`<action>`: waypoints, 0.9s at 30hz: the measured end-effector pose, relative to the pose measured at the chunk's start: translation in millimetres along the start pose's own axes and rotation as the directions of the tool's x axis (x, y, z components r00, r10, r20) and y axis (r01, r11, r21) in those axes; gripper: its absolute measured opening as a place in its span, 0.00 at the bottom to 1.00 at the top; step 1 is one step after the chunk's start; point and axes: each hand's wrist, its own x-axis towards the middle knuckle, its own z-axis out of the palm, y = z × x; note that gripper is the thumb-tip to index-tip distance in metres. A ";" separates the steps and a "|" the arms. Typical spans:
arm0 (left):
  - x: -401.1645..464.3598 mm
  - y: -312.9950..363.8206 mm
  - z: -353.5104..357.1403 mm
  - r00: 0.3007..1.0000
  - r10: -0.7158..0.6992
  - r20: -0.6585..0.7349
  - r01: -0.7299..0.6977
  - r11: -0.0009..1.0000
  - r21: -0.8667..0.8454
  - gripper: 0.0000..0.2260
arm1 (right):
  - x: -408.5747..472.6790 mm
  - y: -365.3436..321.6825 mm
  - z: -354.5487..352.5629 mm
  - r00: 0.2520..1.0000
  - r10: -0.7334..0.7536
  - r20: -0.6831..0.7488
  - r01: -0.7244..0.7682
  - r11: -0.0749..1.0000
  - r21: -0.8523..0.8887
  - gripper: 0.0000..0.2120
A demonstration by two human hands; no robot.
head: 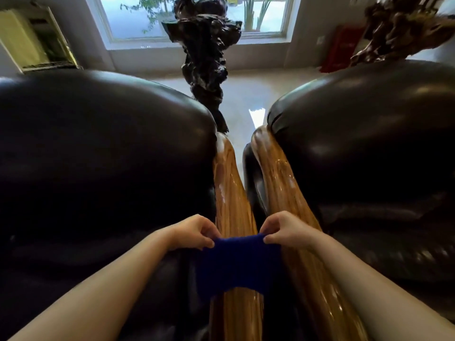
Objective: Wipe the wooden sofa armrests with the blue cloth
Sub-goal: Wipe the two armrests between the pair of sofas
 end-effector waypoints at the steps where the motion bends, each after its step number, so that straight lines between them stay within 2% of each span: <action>1: 21.1 -8.7 -4.9 1.000 -0.009 -0.009 0.009 1.000 -0.004 0.09 | 23.4 7.6 -2.2 1.000 0.005 0.005 -0.005 1.000 -0.009 0.07; 8: 103.8 -39.5 -38.5 0.979 -0.019 -0.205 0.016 1.000 -0.019 0.08 | 123.8 21.9 -18.4 0.991 -0.051 -0.120 0.045 0.998 -0.050 0.07; 11: 115.4 -49.1 -45.4 0.965 -0.001 -0.263 -0.014 0.998 -0.054 0.09 | 145.0 25.7 -15.7 0.977 -0.081 -0.195 0.082 0.997 -0.004 0.09; 19: 130.0 -45.8 -48.9 0.963 0.005 -0.271 -0.030 0.996 -0.089 0.12 | 166.0 41.0 -5.8 0.957 -0.081 -0.280 0.086 0.996 0.003 0.13; 20: 129.4 -45.6 -47.5 0.938 0.023 -0.347 -0.054 0.995 -0.080 0.12 | 163.9 40.5 -4.1 0.937 -0.095 -0.335 0.091 0.995 -0.027 0.14; 21: 127.7 -46.3 -42.6 0.871 0.058 -0.489 -0.084 0.996 -0.032 0.13 | 159.8 39.9 -0.4 0.890 -0.135 -0.436 0.107 0.990 -0.087 0.15; 22: 124.3 -48.8 -32.8 0.748 0.105 -0.656 -0.110 0.993 0.034 0.14 | 154.1 40.3 6.8 0.804 -0.197 -0.561 0.124 0.978 -0.165 0.17; 23: 118.9 -52.0 -17.8 0.591 0.146 -0.793 -0.124 0.988 0.089 0.17 | 146.6 41.0 17.8 0.693 -0.259 -0.673 0.124 0.962 -0.242 0.19; 24: 112.6 -54.6 1.2 0.468 0.169 -0.867 -0.123 0.984 0.126 0.19 | 138.3 41.4 32.2 0.600 -0.301 -0.742 0.108 0.949 -0.297 0.21; 25: 106.8 -56.4 22.9 0.428 0.181 -0.886 -0.111 0.983 0.147 0.21 | 130.5 41.4 49.2 0.560 -0.319 -0.764 0.089 0.941 -0.328 0.24; 27: 102.8 -61.3 67.6 0.516 0.184 -0.837 -0.072 0.983 0.172 0.25 | 121.8 42.7 84.6 0.615 -0.321 -0.720 0.054 0.928 -0.368 0.28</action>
